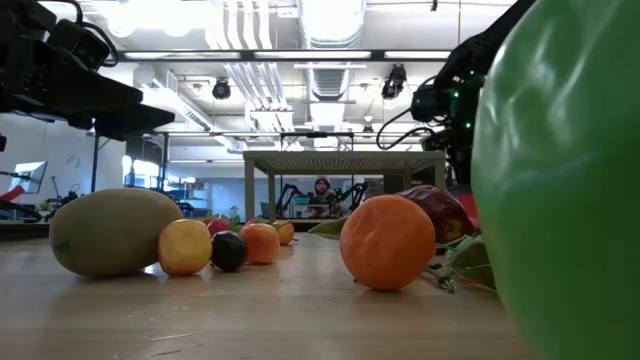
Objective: Pick & Place Fruit
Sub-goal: Put the black strainer bowl on the shelf
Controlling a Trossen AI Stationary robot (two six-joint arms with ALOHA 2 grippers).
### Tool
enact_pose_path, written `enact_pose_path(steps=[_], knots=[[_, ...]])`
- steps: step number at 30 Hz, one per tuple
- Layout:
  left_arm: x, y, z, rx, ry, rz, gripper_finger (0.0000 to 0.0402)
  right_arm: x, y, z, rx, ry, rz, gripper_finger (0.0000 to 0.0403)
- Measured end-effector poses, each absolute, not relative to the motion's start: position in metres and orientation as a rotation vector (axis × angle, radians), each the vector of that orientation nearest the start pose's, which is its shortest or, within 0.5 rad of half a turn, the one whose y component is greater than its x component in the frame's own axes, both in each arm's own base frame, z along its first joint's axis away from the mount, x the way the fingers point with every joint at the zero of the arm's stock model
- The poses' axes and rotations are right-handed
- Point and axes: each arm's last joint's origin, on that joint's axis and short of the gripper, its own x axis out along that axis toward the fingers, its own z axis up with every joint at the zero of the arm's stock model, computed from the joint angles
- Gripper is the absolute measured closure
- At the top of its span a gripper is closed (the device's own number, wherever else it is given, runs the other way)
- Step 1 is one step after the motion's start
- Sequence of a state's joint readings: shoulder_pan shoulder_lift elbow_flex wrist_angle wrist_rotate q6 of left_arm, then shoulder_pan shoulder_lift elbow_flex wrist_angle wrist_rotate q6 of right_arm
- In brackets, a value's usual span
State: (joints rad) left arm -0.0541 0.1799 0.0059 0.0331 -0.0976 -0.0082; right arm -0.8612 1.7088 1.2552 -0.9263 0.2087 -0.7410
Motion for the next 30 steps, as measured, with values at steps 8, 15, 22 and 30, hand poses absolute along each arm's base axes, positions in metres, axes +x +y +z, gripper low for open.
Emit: enact_pose_path(steps=[8,15,22,30], knots=[[0.108,-0.003,0.154,0.002,0.140,0.044,0.0014,0.212,-0.246,0.220,-0.153,1.565,-0.313,0.0230],[0.108,-0.003,0.154,0.003,0.141,0.044,0.0014,0.211,-0.245,0.216,-0.148,1.590,-0.299,0.0219],[0.108,-0.003,0.154,0.002,0.140,0.044,0.0014,0.212,-0.247,0.209,-0.157,1.623,-0.296,0.0241],[0.108,-0.003,0.154,0.003,0.141,0.044,0.0014,0.218,-0.254,0.199,-0.150,1.666,-0.286,0.0263]])
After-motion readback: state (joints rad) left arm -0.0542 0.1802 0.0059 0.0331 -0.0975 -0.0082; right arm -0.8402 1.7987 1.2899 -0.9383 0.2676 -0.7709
